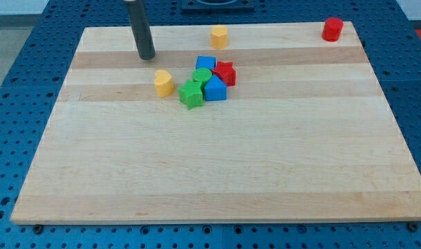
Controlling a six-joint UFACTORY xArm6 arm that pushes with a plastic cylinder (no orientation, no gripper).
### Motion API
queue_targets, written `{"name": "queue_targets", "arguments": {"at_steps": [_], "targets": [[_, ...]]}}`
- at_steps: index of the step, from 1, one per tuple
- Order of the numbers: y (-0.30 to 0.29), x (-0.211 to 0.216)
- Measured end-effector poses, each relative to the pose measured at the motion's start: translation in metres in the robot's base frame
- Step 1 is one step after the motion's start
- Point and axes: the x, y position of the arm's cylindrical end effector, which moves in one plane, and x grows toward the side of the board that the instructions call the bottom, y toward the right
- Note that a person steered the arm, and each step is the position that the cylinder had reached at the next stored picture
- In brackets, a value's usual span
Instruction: Move the yellow heart left to the green star
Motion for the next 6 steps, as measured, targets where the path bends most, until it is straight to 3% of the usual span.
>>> {"name": "queue_targets", "arguments": {"at_steps": [3, 6], "targets": [[0.062, 0.06], [0.016, 0.054]]}}
